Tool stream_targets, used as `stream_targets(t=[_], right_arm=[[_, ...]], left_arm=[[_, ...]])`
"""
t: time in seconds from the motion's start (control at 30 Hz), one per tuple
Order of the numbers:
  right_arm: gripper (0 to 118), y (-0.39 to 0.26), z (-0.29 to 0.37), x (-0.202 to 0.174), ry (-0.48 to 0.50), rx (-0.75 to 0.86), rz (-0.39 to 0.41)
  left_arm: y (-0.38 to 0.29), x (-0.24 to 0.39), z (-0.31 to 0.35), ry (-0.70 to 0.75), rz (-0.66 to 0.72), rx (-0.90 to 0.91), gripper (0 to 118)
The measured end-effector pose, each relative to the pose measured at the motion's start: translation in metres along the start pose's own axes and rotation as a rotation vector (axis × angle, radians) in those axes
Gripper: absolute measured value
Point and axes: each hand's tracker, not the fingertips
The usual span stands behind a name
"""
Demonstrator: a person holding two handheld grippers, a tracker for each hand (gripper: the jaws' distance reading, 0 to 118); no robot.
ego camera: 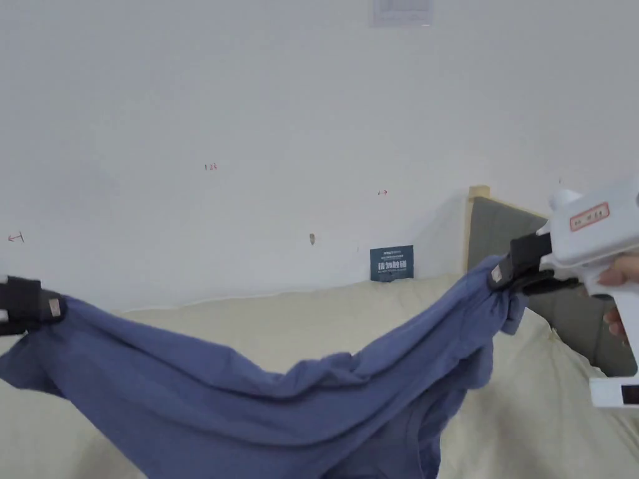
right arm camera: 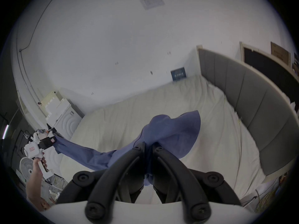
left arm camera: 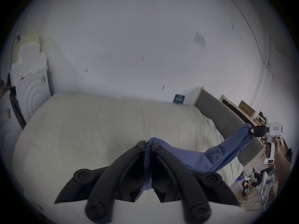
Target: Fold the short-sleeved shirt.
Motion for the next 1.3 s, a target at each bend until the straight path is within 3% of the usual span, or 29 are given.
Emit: stream_targets(t=[0.1, 0.23, 0.43, 0.73, 0.83, 0.9, 1.0, 1.23, 1.3], right_arm=[[9, 0.034, 0.003, -0.010, -0.051, 0.062, -0.030], [9, 0.076, -0.012, -0.022, -0.042, 0.111, -0.098], [9, 0.121, -0.029, -0.053, -0.011, 0.242, -0.076], [9, 0.163, -0.010, -0.077, 0.009, 0.539, -0.024], [9, 0.171, -0.024, -0.064, 0.020, 0.390, -0.070], [8, 0.155, -0.045, -0.055, -0.028, 0.321, -0.053], [8, 0.115, -0.087, -0.041, -0.085, 0.229, 0.005], [8, -0.009, -0.186, -0.018, -0.027, -0.104, 0.008], [8, -0.044, -0.215, -0.015, -0.060, -0.180, 0.023]], left_arm=[[0.036, -0.003, 0.005, 0.021, 0.003, 0.023, 7], [0.079, -0.004, -0.003, 0.051, 0.011, 0.093, 7], [0.117, -0.003, -0.031, 0.042, 0.064, 0.178, 7], [0.113, -0.009, -0.083, 0.039, 0.064, 0.152, 7], [0.098, -0.013, -0.106, 0.043, 0.069, 0.090, 7], [0.080, -0.018, -0.124, 0.052, 0.047, 0.022, 7], [0.044, -0.024, -0.150, 0.076, 0.029, -0.087, 7], [-0.059, -0.061, -0.169, 0.106, 0.030, -0.283, 7], [-0.088, -0.068, -0.164, 0.131, 0.040, -0.312, 7]])
